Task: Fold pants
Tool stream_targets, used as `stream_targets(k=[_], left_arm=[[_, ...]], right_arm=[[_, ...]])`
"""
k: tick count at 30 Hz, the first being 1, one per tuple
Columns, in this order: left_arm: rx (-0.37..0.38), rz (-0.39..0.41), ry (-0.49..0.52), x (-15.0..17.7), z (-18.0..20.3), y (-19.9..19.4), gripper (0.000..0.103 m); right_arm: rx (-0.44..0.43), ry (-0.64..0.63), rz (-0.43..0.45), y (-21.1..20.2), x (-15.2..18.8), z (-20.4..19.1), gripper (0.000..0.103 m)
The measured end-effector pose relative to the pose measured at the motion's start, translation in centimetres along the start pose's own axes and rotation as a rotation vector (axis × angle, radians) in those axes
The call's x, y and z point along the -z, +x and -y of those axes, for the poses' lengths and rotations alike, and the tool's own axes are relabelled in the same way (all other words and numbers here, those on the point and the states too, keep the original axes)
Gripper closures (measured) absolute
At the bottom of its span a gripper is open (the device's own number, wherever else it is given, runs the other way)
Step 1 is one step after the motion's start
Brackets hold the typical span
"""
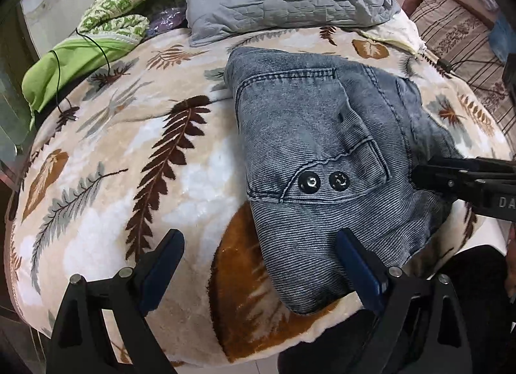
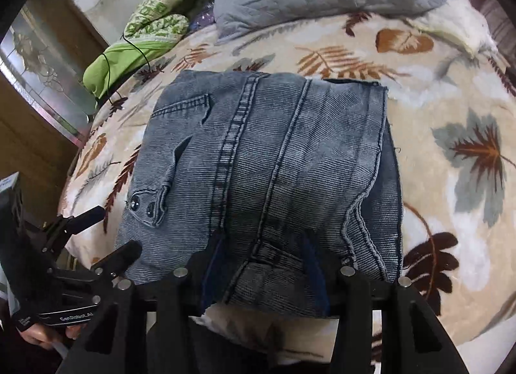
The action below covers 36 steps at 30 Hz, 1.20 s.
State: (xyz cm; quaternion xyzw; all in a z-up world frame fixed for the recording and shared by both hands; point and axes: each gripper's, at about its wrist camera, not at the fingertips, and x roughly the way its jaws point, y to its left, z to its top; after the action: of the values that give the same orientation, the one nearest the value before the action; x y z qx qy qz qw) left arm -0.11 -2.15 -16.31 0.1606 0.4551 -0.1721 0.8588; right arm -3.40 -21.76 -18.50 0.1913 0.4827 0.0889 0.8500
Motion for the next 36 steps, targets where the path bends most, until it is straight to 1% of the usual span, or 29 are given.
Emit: stream_targets(k=[9,13,16,19,25,31,36], left_arm=[[-0.034,0.012,-0.010,0.5,0.4,0.1,0.006],[-0.051,0.012,0.001,0.6,0.8,0.3,0.005],[-0.055,0.007,-0.012,0.6,0.6,0.6,0.001],[-0.044,-0.003,-0.035,0.7,0.3,1.0,0.000],[-0.044,-0.003,-0.029,0.7,0.5,1.2,0.000],[-0.019,-0.011,-0.048,0.6,0.3,1.6,0.000],[0.018,-0.029,-0.090,0.6,-0.2,2.1,0.000]], right_arm=[[-0.004,0.013,0.013,-0.1,0.1,0.1,0.050],[-0.031,0.027,0.009,-0.1,0.2,0.5,0.050],[-0.053,0.039,0.008,-0.1,0.2,0.9,0.050],[-0.065,0.048,0.011,-0.2,0.2,1.1,0.049],[-0.096,0.068,0.019,-0.3,0.2,1.5,0.048],[-0.097,0.066,0.018,-0.3,0.2,1.5,0.048],[-0.094,0.065,0.018,-0.3,0.2,1.5,0.047]])
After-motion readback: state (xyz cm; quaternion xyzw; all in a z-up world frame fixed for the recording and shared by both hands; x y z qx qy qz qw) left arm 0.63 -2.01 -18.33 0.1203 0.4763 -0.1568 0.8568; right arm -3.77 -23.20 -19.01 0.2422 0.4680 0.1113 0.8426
